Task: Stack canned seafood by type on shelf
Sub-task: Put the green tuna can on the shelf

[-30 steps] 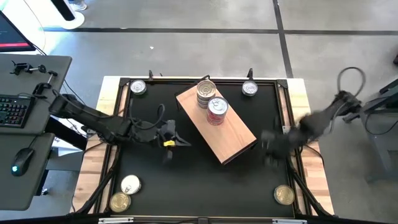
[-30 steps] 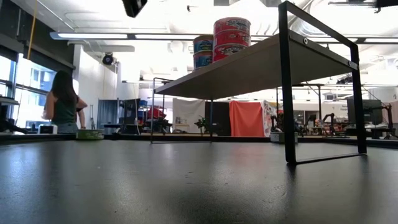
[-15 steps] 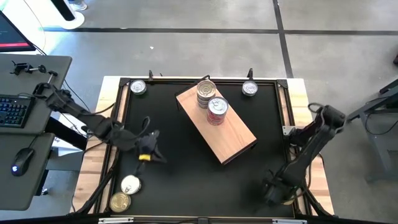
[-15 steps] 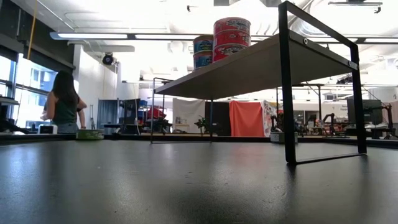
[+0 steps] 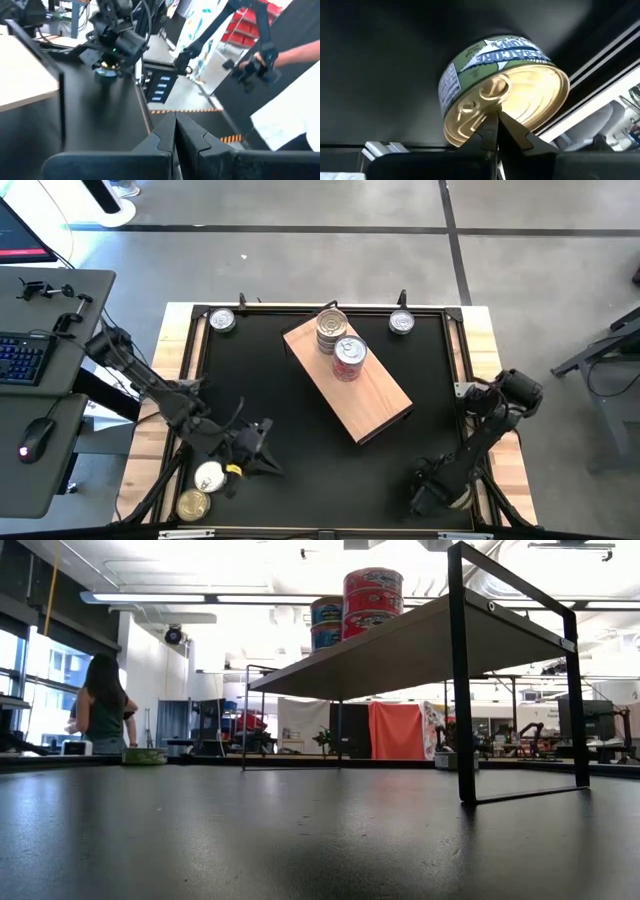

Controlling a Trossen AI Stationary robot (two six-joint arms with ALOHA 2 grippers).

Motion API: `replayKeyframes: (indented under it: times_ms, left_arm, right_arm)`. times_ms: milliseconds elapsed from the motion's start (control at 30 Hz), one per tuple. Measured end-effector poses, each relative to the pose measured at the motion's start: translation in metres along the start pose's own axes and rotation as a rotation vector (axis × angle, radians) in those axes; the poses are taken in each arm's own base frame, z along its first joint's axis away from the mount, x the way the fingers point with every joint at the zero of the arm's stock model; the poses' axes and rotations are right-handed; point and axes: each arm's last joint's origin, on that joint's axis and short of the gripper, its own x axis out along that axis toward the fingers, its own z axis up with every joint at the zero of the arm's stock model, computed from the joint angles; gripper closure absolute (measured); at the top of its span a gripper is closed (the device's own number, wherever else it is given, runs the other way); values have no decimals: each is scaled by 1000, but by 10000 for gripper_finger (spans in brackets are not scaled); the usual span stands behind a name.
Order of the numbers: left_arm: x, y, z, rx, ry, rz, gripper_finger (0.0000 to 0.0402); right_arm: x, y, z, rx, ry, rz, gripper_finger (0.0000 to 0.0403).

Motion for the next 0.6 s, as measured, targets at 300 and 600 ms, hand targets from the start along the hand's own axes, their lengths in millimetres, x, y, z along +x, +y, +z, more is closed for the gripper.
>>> replayKeyframes:
  times_ms: [300,600]
  left_arm:
    - [42,-3,-26,-179,21,-58,402]
    - [66,-7,-64,-254,91,33,402]
  right_arm:
    - [-3,40,4,7,0,203,403]
    - [-53,66,41,67,-379,498,403]
